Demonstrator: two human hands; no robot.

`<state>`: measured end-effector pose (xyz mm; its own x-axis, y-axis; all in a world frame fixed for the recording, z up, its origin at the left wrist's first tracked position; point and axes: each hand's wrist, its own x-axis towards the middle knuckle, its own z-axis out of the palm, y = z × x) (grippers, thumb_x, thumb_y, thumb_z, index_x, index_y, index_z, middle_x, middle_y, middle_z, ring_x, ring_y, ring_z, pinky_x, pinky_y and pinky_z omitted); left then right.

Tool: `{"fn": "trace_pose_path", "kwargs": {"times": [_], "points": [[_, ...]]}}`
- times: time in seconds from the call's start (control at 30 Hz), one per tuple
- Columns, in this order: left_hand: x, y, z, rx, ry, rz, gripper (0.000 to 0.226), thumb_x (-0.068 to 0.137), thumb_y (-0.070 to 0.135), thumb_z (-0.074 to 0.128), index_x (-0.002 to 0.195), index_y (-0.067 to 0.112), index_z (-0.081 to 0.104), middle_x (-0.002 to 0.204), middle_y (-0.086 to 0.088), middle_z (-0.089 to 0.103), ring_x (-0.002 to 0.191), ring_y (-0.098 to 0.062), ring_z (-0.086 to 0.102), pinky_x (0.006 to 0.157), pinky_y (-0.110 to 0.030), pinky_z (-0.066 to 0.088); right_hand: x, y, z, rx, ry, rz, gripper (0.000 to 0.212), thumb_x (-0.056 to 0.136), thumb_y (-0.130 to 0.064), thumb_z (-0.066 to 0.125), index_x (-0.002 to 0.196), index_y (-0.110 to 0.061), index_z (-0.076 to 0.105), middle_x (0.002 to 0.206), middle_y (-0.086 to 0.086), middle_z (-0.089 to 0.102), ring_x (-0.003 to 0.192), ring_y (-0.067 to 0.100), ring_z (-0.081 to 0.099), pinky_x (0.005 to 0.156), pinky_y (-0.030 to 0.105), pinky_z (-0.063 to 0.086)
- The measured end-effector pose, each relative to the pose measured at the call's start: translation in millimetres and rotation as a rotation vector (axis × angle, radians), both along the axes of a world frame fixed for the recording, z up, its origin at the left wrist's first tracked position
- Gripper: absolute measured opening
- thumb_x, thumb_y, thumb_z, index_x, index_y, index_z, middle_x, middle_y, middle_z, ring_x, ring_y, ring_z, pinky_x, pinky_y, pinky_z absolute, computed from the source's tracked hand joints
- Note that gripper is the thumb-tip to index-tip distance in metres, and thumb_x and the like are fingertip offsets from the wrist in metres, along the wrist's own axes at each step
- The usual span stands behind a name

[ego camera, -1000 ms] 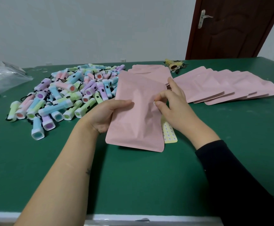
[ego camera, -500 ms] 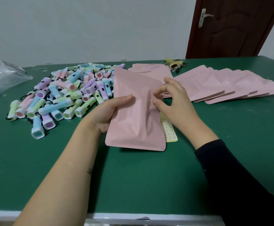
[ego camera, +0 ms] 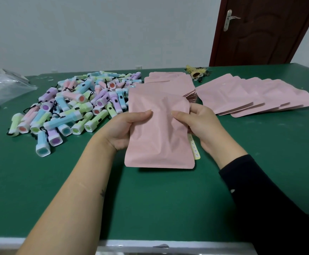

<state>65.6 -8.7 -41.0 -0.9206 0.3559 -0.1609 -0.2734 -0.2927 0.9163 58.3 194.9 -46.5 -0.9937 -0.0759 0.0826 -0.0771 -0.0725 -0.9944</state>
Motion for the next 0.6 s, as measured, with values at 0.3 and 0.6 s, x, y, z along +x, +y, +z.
{"fn": "trace_pose_path", "kwargs": {"times": [0.3,0.6], "points": [[-7.1,3.8,-2.7,-0.007,-0.012,0.082,0.036,0.073,0.018,0.074,0.107,0.008,0.072,0.109,-0.011,0.073,0.094,-0.024,0.073,0.072,-0.035,0.060,-1.3,-4.0,-2.2,-0.022,0.031,0.038,0.024,0.088,-0.009,0.067,0.102,-0.028,0.065,0.101,-0.006,0.074,0.091,0.010,0.071,0.071,0.023,0.056],[-9.2,2.7,-1.8,-0.043,0.087,0.177,0.031,0.080,0.005,0.066,0.110,0.012,0.067,0.102,-0.005,0.076,0.088,-0.019,0.074,0.069,-0.029,0.059,0.6,-5.1,-1.5,0.035,0.116,-0.027,0.028,0.095,-0.003,0.057,0.117,-0.020,0.059,0.115,0.000,0.069,0.106,0.017,0.066,0.092,0.032,0.053]]}}
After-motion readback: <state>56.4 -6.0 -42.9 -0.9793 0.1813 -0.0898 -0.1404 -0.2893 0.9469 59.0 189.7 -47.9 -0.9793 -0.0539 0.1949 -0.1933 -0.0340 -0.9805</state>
